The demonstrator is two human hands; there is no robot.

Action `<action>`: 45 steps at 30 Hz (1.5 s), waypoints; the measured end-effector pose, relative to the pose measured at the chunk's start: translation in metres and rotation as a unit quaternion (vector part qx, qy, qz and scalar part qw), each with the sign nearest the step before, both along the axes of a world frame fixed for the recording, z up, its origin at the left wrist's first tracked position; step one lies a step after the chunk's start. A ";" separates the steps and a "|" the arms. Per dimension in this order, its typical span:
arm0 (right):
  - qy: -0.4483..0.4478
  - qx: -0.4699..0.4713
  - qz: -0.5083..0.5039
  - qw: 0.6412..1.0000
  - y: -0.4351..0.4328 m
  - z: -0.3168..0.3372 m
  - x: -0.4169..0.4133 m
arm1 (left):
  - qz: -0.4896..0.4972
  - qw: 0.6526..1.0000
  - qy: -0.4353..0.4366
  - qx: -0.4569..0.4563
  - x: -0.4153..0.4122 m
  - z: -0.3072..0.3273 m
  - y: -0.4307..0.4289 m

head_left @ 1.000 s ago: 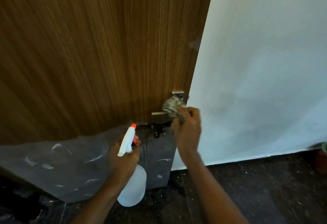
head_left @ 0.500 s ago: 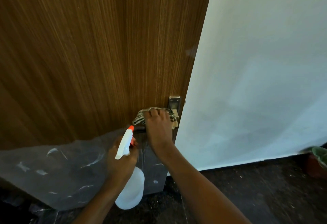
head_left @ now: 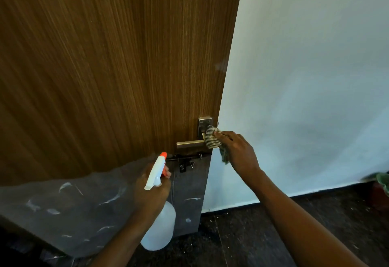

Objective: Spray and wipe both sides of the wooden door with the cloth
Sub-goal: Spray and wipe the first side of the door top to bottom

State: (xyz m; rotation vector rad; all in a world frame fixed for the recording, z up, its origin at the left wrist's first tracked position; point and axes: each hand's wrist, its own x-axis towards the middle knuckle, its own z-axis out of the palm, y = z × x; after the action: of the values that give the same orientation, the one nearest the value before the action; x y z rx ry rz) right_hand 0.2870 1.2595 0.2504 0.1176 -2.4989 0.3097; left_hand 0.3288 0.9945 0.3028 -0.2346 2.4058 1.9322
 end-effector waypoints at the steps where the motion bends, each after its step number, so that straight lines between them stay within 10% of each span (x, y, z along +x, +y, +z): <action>1: 0.013 -0.024 -0.012 1.000 0.001 0.002 0.000 | -0.017 1.000 0.015 -0.001 0.001 0.003 0.005; 5: 0.066 -0.057 -0.001 0.996 -0.031 0.021 -0.014 | -0.032 0.998 0.047 -0.013 0.002 0.012 0.025; 11: 0.017 0.134 0.086 0.987 -0.052 0.033 -0.048 | -0.026 0.998 0.039 -0.034 0.003 0.017 0.033; 19: 0.057 -0.080 -0.048 0.994 -0.018 0.017 -0.031 | -0.039 0.998 0.045 -0.037 0.006 0.018 0.021; 28: 0.025 0.114 0.040 0.992 -0.046 0.027 -0.042 | -0.017 0.996 0.059 -0.070 0.012 0.012 0.041; 38: 0.082 -0.299 -0.064 0.948 -0.013 0.043 -0.042 | -0.028 0.999 0.022 -0.038 0.008 0.003 0.025; 45: 0.045 -0.395 -0.132 0.908 -0.044 -0.019 -0.032 | -0.035 0.998 0.029 -0.051 0.010 0.004 0.039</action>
State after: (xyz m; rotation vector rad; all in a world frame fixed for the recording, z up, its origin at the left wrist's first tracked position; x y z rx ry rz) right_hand 0.2550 1.2157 0.2311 -0.5157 -2.0779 1.1305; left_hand 0.3384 1.0336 0.3064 -0.0967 2.5158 1.8157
